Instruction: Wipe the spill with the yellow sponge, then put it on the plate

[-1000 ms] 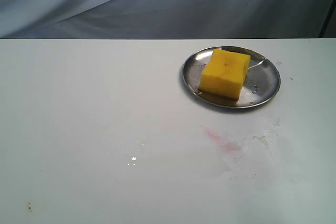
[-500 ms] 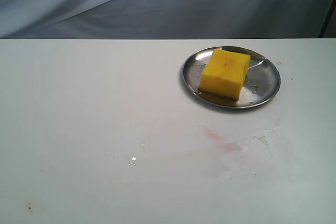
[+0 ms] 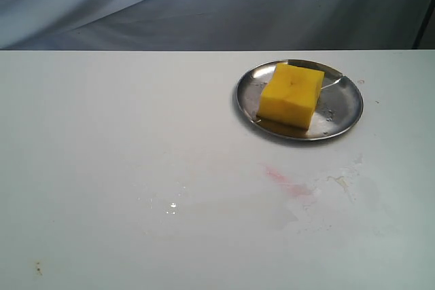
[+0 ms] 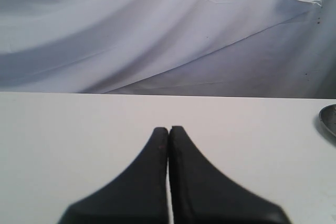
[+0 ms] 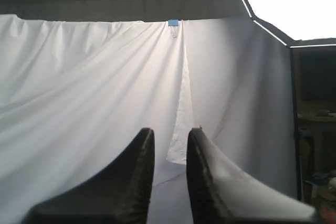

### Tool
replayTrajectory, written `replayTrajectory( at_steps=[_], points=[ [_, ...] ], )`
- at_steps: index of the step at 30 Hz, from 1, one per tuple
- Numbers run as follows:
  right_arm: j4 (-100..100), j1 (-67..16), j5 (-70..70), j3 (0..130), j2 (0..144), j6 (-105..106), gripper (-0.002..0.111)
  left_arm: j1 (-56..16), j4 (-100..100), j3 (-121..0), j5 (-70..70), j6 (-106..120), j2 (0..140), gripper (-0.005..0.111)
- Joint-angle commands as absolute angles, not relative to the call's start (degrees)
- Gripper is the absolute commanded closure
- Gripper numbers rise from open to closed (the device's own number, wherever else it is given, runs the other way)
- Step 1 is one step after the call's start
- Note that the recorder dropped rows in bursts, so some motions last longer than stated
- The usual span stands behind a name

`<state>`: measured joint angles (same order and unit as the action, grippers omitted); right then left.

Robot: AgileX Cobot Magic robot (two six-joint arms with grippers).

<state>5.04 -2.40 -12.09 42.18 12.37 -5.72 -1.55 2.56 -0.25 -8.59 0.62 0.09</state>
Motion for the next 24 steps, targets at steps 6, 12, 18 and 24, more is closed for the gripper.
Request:
replayTrajectory(
  at_steps=[6, 12, 18, 24],
  points=[
    [5.5, -3.4, -33.6, 41.8, 3.0, 5.8, 0.096, -1.6, 2.5, 0.0, -8.4, 0.6, 0.0, 0.105],
    [5.0, -4.3, -41.6, 41.8, 0.0, 5.8, 0.102, -1.6, 2.5, 0.0, -8.4, 0.6, 0.0, 0.105],
    [-0.7, -7.4, -43.8, 39.0, 0.0, 5.8, 0.105, -1.6, 2.5, 0.0, -8.4, 0.5, 0.0, 0.105],
    [-1.8, -8.0, -35.0, 26.3, 0.0, 5.8, 0.105, -1.6, 2.5, 0.0, -8.4, 0.5, 0.0, 0.105]
  ],
)
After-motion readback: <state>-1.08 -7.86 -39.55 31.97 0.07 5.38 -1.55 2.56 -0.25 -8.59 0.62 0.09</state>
